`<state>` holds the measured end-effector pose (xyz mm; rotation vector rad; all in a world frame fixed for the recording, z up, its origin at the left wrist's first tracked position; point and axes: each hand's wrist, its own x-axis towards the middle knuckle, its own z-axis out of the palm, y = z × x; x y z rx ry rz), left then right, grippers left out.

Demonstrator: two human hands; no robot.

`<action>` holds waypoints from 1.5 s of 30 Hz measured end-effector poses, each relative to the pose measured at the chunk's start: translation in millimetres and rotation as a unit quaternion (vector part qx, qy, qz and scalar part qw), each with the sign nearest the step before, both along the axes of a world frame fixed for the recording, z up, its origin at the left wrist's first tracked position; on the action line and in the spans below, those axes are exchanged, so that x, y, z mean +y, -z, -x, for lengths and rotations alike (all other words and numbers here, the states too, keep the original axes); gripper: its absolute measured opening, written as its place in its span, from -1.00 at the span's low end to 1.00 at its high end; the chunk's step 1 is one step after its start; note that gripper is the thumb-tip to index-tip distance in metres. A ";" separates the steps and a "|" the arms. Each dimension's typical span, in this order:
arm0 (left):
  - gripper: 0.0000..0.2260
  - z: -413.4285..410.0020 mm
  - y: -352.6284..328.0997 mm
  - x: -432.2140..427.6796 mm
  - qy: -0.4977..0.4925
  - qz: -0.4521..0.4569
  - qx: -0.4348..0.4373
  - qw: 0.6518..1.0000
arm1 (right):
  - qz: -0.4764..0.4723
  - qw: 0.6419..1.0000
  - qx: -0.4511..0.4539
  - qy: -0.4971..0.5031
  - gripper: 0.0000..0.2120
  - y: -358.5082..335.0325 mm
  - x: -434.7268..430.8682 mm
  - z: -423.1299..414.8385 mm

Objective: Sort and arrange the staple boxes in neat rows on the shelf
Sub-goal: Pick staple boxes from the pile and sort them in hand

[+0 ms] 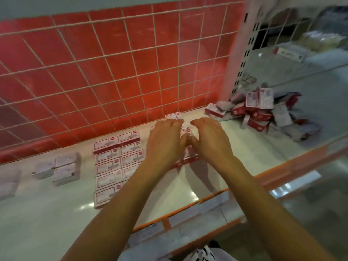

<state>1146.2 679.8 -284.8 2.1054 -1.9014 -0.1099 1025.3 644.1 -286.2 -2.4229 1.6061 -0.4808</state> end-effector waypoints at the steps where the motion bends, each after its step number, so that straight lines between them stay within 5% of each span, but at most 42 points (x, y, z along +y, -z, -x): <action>1: -0.56 11.7 0.3 -7.5 0.001 -0.001 0.001 1.000 | -0.001 1.000 -0.001 0.005 -0.56 0.1 -7.2 11.3; 22: -0.59 154.5 11.3 -136.7 0.032 0.017 0.050 0.998 | 0.055 0.981 -0.130 0.131 -0.69 5.5 -119.6 177.4; 32: -0.37 177.1 17.4 -168.6 0.004 -0.029 0.030 0.999 | 0.025 0.999 0.000 0.048 -0.42 -10.1 -159.5 198.5; 39: -0.39 176.5 19.5 -177.5 0.010 -0.028 0.068 0.997 | 0.005 0.996 0.085 -0.012 -0.47 -13.3 -173.7 194.4; 45: -0.47 177.2 18.5 -178.2 0.017 -0.016 0.104 0.994 | 0.010 0.999 0.052 0.010 -0.49 -11.1 -175.6 195.5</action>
